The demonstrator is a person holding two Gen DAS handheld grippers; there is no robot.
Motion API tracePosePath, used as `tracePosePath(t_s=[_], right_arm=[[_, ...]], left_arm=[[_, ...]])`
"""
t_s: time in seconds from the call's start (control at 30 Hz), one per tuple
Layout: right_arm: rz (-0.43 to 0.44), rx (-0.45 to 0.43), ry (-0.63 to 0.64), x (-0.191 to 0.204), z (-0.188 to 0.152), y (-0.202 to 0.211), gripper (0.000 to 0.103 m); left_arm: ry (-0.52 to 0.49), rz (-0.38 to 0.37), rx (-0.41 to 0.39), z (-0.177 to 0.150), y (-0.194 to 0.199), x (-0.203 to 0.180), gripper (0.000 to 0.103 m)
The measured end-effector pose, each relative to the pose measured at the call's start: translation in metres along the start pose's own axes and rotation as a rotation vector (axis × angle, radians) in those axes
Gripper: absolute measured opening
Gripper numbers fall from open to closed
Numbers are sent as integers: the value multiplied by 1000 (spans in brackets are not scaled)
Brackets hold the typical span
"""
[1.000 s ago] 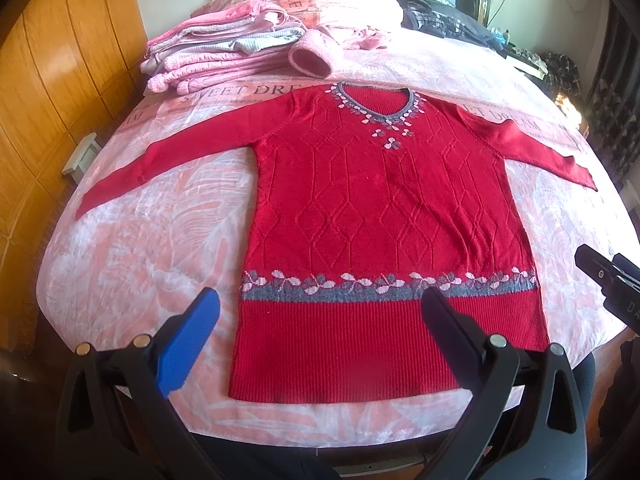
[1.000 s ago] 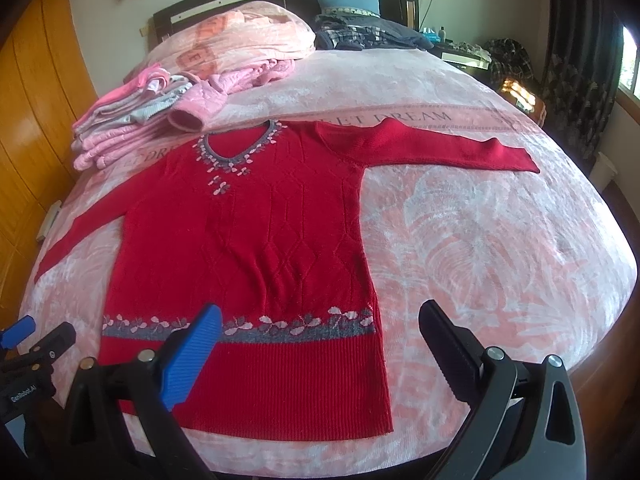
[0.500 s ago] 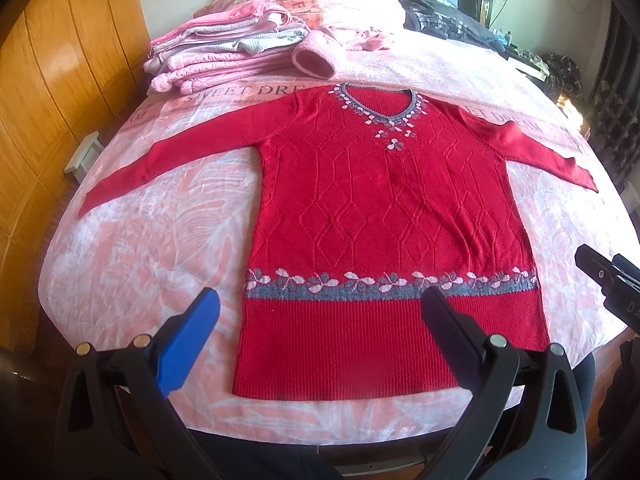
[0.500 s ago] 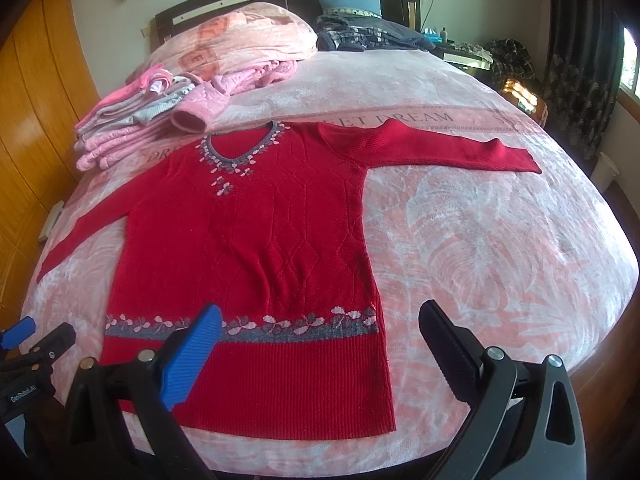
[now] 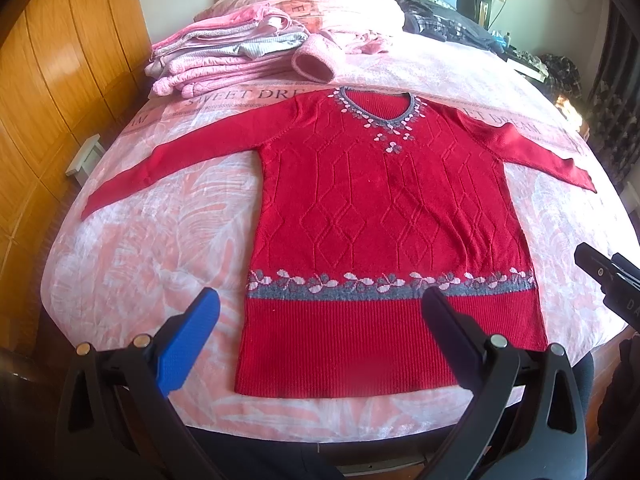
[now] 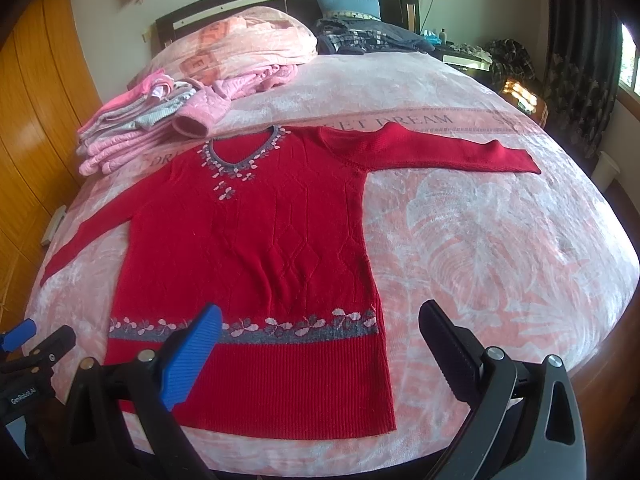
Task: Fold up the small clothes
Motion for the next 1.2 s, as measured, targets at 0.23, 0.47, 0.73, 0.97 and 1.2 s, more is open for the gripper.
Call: tracePosePath(t_s=[0.23, 0.47, 0.73, 0.97, 1.2], right_arm=[[0, 0, -1, -1, 0, 0, 99], [0, -1, -3, -2, -1, 1, 99], [2, 0, -4, -3, -1, 1, 99], [0, -2, -3, -3, -1, 1, 99], [8, -1, -7, -6, 0, -2, 99]], left_arm=[[-1, 1, 0, 0, 0, 0, 100], [-1, 1, 0, 0, 0, -1, 100], [-2, 1, -1, 0, 0, -1, 100], [-5, 2, -2, 3, 2, -4, 100], [-2, -21, -10, 6, -4, -7, 100]])
Point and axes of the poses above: each gripper's, at about its wrist camera, not at the fingertips, and y roughly against the way its jaws point, x to its left, z to its top, the point moved 6 cm from there along -y, roughly the way its jaws point, and after that the axes turned 1 degree about y, right-handed, at the moved point
